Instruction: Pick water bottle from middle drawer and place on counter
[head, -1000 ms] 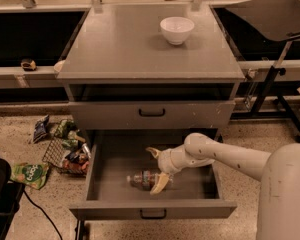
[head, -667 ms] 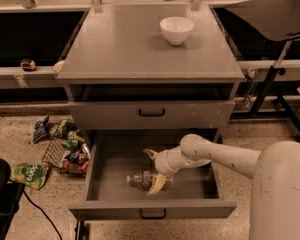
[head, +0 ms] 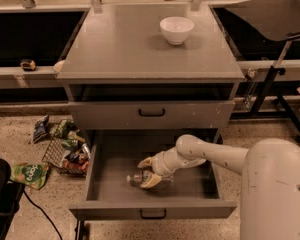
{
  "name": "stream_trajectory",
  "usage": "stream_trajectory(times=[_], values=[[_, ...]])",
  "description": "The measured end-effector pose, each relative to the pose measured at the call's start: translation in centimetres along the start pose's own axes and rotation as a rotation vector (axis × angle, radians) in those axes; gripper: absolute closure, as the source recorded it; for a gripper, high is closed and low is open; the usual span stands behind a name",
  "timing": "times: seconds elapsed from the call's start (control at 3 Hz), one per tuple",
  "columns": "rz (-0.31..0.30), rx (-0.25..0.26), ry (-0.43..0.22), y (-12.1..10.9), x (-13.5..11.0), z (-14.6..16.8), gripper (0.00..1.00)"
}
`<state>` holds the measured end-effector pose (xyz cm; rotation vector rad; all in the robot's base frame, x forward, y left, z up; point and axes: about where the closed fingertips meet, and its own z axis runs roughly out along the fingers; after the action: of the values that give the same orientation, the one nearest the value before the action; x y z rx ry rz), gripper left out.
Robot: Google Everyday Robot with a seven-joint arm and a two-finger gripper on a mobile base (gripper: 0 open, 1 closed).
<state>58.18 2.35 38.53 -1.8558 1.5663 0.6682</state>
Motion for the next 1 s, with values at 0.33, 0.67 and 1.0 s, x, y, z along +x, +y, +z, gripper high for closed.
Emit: stream_trajectory(times=[0.33, 0.67, 1.0], values=[[0.002, -0.017, 0.001, 0.1, 0.2, 0.5, 0.65], [-0.003, -0.04, -0.005, 0.3, 0.2, 1.0, 0.88], [-0.017, -0.076, -0.016, 0.5, -0.1, 1.8, 1.0]])
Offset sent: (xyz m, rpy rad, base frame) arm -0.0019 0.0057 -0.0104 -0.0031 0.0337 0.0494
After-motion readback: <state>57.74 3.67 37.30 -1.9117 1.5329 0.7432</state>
